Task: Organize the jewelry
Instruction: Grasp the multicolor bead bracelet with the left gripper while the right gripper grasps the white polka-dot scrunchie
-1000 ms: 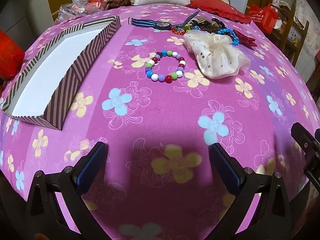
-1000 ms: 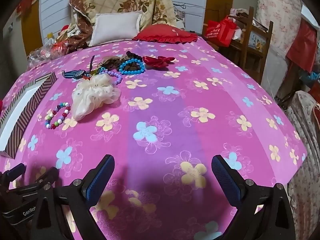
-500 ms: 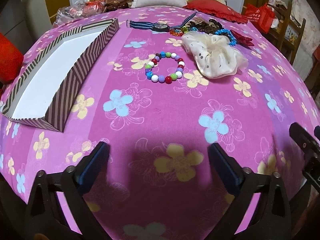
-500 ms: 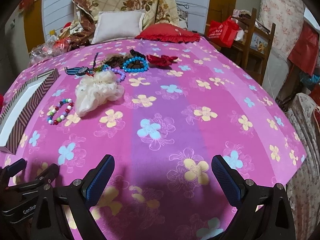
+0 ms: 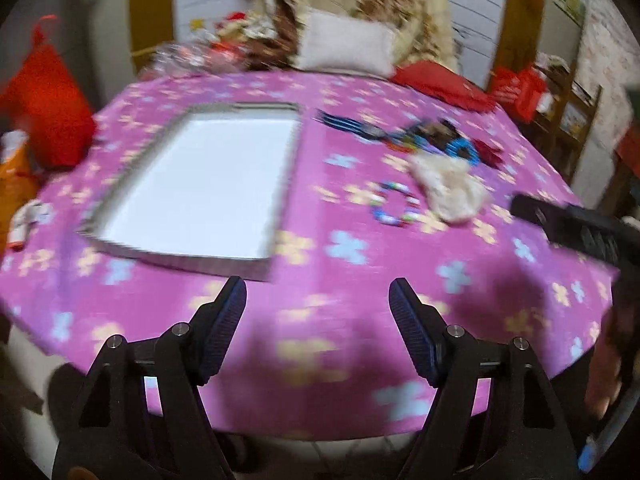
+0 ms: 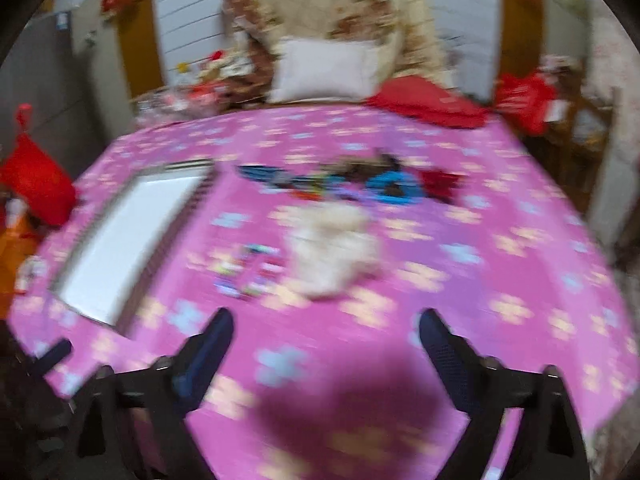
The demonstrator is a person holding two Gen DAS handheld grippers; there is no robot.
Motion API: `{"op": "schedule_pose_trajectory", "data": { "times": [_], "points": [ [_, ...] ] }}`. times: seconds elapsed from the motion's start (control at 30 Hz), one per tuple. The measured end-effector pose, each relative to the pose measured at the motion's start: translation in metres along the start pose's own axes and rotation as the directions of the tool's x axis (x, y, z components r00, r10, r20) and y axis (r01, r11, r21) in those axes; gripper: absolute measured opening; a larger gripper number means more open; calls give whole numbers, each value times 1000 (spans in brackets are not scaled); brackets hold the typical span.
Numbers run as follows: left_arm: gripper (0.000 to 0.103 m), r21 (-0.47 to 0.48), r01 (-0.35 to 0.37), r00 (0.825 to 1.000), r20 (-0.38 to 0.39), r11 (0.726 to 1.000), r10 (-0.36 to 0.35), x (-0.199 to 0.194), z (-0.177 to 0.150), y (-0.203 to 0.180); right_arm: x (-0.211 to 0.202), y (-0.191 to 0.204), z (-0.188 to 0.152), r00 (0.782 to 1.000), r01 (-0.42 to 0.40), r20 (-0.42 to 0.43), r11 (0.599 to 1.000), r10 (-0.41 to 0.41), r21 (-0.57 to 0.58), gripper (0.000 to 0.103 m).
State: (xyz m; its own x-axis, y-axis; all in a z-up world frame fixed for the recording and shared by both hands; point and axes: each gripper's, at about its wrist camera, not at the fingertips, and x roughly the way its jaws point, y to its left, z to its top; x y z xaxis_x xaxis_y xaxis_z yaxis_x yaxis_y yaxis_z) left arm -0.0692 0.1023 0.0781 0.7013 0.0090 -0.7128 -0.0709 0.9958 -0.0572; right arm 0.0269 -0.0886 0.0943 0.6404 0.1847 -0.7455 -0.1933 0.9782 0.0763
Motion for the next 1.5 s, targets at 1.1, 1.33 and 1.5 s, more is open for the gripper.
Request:
{"op": "schedule_pose_trajectory", "data": {
  "times": [1.1, 1.33, 1.5],
  "points": [
    [74, -30, 126, 991, -48, 992, -127, 26, 35, 32, 49, -63, 44, 996, 92, -13, 994, -91, 58, 69],
    [74, 55, 188, 977, -114, 981, -181, 81, 72, -24, 63, -124, 1, 995, 44, -95, 986, -29, 160, 69],
    [72, 31, 265, 940, -230, 964, -251, 139, 87, -48, 71, -117, 2, 995, -59, -68, 985, 71, 164, 69]
  ]
}}
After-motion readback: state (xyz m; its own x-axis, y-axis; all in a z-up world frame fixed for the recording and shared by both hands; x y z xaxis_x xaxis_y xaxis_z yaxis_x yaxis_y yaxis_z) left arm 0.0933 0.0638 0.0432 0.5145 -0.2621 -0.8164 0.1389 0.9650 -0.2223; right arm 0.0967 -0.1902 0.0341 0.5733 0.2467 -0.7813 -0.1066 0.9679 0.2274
